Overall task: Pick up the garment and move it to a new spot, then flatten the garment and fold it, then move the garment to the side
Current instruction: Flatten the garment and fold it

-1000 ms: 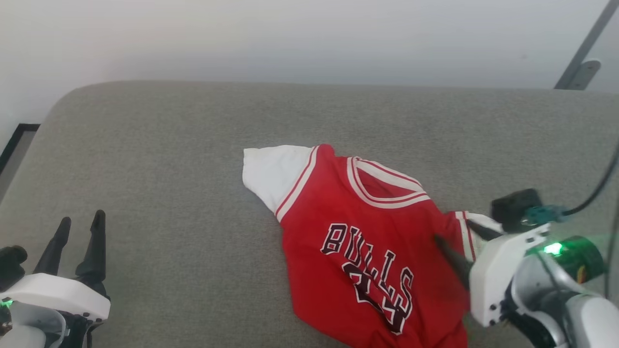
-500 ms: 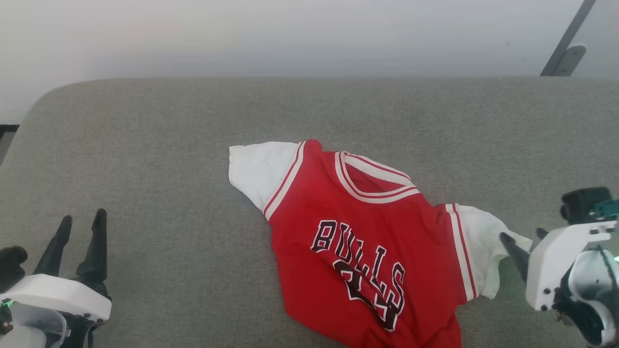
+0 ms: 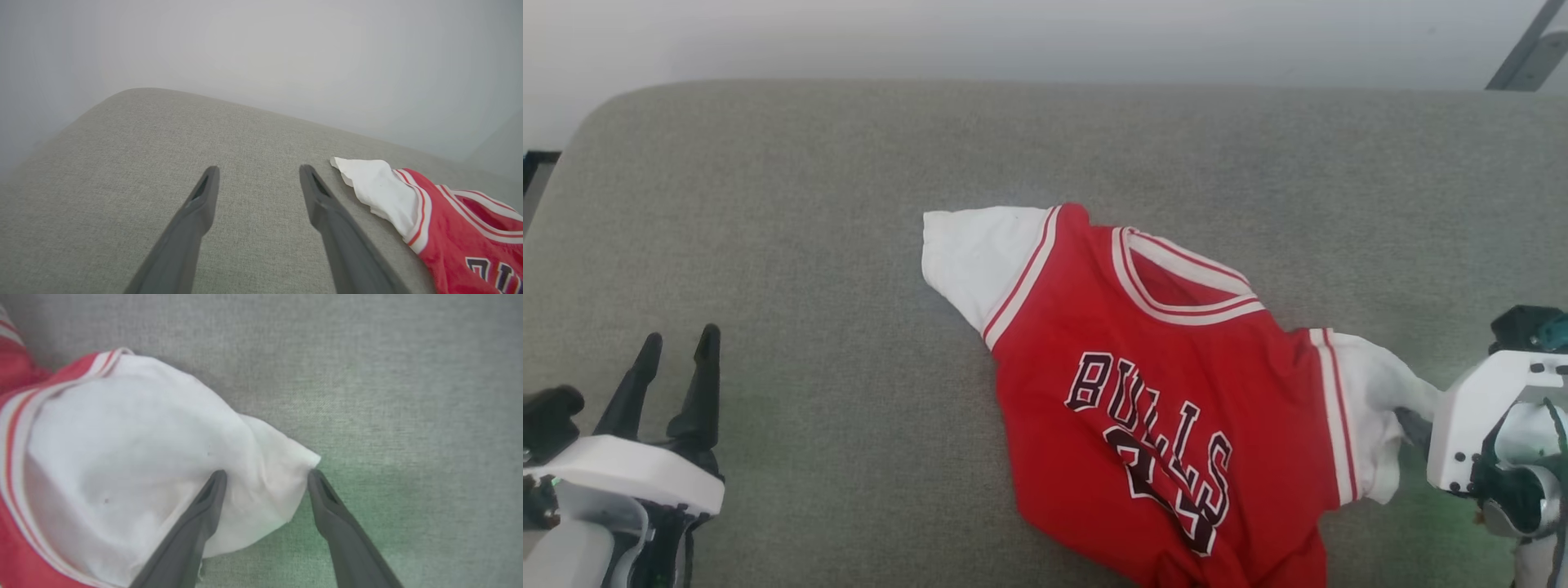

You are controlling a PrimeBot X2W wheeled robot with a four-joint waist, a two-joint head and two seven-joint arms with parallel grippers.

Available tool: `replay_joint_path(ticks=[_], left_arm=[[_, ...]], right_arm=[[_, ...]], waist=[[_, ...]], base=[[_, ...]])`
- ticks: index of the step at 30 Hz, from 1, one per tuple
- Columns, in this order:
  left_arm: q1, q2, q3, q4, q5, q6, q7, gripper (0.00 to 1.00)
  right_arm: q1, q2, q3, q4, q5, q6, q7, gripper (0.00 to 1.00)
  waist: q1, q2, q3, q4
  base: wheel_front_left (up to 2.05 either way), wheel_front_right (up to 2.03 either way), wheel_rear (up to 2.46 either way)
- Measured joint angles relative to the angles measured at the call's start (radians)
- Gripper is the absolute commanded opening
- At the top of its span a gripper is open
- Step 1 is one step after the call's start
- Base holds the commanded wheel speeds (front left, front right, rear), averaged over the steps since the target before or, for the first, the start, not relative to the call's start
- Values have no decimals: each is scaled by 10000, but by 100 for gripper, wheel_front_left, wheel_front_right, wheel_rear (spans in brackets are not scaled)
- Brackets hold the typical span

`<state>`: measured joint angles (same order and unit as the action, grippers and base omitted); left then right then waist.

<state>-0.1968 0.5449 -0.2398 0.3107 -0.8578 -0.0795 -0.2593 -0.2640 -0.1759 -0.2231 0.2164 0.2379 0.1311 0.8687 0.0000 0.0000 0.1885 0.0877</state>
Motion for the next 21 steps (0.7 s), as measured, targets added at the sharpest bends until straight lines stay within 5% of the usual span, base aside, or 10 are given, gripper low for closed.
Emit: replay_joint_path(ticks=[4, 5, 6, 7, 14, 21], left_arm=[[-221, -44, -86, 109, 25, -86, 0, 100], [-265, -50, -92, 138, 25, -100, 0, 100], [-294, -50, -94, 182, 25, -109, 0, 100], [-324, -59, -107, 213, 27, -130, 0, 100], [-511, -121, -157, 364, 27, -209, 0, 100], [-793, -217, -217, 443, 42, -309, -2, 100]], right_arm=[[-495, 278, -437, 696, -234, 0, 575, 100], [-604, 330, -453, 817, -290, 0, 731, 47], [-723, 384, -529, 899, -284, -2, 830, 47], [-812, 407, -571, 959, -288, -2, 917, 0], [-1241, 485, -650, 842, -454, 0, 702, 0], [-2294, -178, -765, 786, -727, 0, -128, 0]], waist=[[0, 0, 222, 151], [0, 0, 268, 177], [0, 0, 308, 203], [0, 0, 342, 226], [0, 0, 483, 334], [0, 0, 719, 476]], base=[[0, 0, 0], [0, 0, 0], [0, 0, 0], [0, 0, 0], [0, 0, 0], [0, 0, 0]])
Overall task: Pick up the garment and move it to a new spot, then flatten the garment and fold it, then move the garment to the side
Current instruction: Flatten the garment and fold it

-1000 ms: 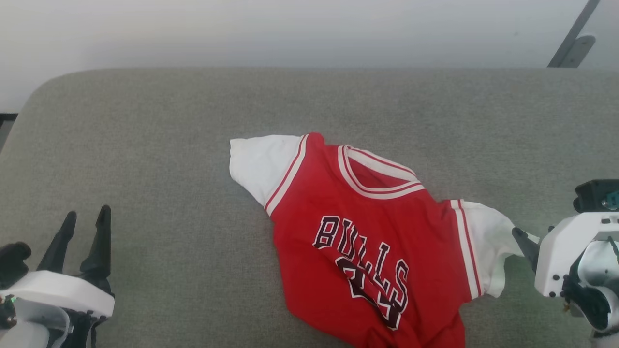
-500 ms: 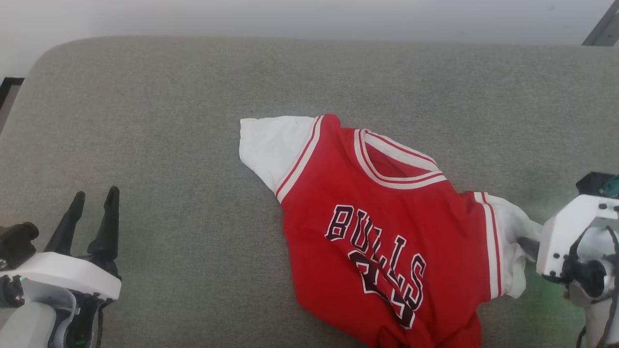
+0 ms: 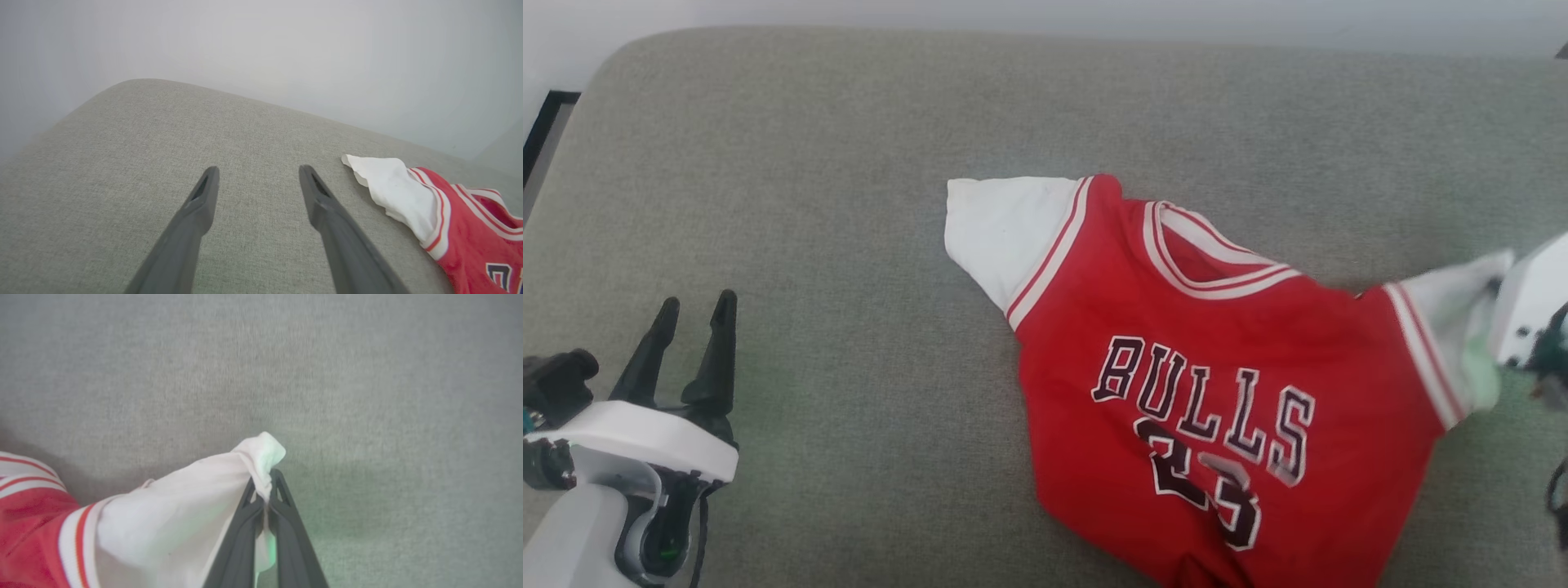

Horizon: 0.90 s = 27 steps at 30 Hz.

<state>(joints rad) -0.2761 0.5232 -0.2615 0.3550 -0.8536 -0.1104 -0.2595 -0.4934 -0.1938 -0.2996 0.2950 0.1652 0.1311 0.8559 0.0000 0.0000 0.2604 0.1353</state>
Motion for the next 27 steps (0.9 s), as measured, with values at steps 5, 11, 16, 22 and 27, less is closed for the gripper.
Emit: replay_joint_path(ticks=[5, 11, 16, 22, 27], left_arm=[[-258, -84, -90, 56, 15, -56, -2, 100], [-597, -180, -249, 146, 15, -128, -4, 100], [-925, -261, -443, 253, 15, -146, -4, 100], [-1231, -359, -637, 407, 13, -173, -4, 100], [-1317, -238, -713, 454, -10, -173, -4, 100]], right_arm=[[-882, -487, -276, 347, -500, 2, -504, 0], [-1740, -1116, -834, 1302, -1260, 2, -978, 0], [-2109, -1143, -1463, 2345, -1864, 2, -1085, 0], [-2411, -936, -2065, 3375, -2362, -2, -1279, 78], [-2691, -871, -2167, 3835, -2579, -2, -1452, 100]], waist=[[0, 0, 228, 169], [0, 0, 520, 443], [0, 0, 739, 742], [-1, 0, 920, 1036], [0, 0, 883, 971]], base=[[0, 0, 0], [0, 0, 0], [0, 0, 0], [0, 0, 0], [0, 0, 0]])
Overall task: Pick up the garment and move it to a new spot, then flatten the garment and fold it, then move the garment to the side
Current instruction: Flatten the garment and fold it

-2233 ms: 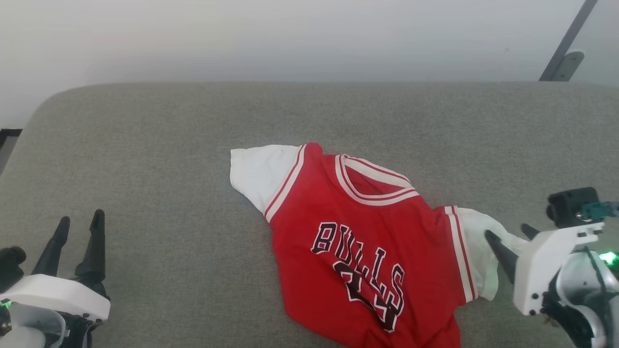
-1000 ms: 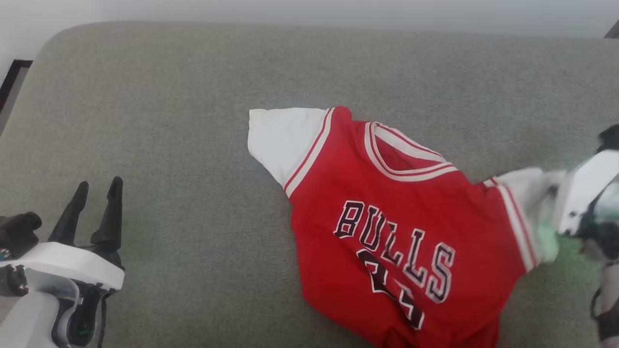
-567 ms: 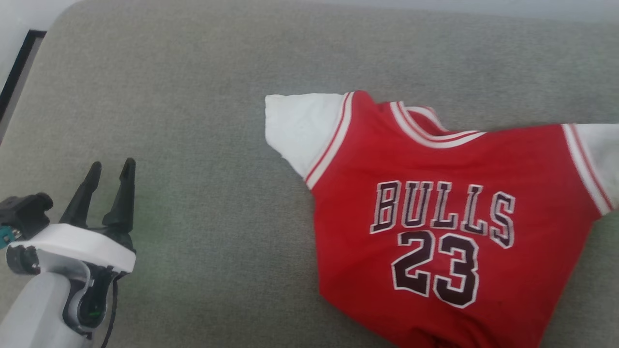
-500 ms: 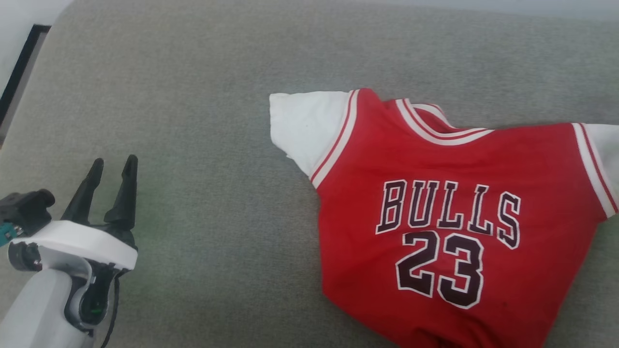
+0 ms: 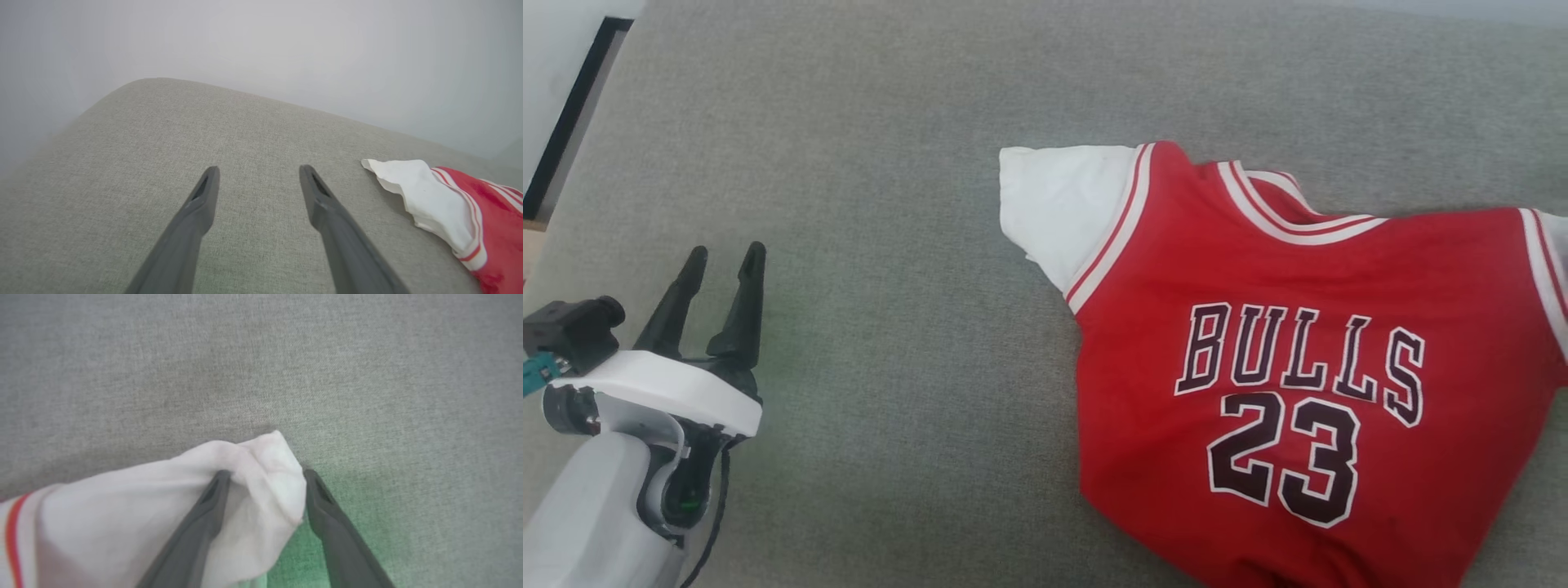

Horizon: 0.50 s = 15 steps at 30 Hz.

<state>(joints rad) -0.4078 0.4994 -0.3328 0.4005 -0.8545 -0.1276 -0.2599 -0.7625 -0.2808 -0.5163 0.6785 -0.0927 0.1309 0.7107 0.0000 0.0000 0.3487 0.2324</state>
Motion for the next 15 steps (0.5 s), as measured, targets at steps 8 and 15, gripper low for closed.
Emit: replay_joint_path(ticks=[8, 15], left_arm=[[-158, 598, -276, -151, -230, 0, 96, 100], [-388, 1283, -543, -525, -616, 0, 943, 100]], right_arm=[[13, 2, 976, -61, 627, 2, -535, 100], [635, 368, 1885, -1290, 1712, 2, -1475, 100]], waist=[[0, 0, -394, -576], [0, 0, -838, -1269]], base=[[0, 0, 0], [0, 0, 0]])
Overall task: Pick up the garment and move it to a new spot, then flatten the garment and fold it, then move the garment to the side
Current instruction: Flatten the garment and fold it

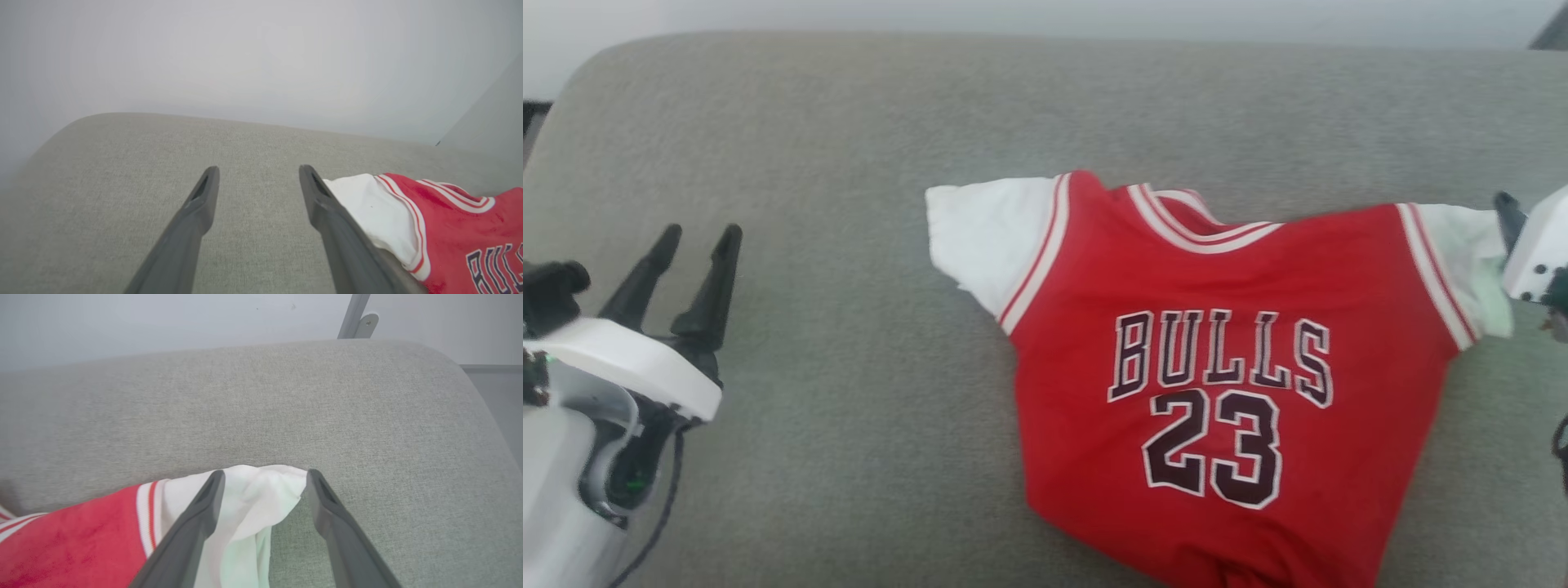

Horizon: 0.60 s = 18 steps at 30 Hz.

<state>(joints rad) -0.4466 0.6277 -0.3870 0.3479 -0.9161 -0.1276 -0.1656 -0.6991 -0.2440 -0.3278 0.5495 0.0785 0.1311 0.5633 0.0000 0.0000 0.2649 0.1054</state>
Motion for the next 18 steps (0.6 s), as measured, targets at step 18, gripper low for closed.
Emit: replay_joint_path(ticks=[18], left_arm=[[-981, 903, -579, -483, -738, 2, 3158, 100]], right_arm=[[2723, 1561, 1103, -4389, 1039, 0, -3475, 100]], waist=[[0, 0, -880, -2131]], base=[[0, 0, 0]])
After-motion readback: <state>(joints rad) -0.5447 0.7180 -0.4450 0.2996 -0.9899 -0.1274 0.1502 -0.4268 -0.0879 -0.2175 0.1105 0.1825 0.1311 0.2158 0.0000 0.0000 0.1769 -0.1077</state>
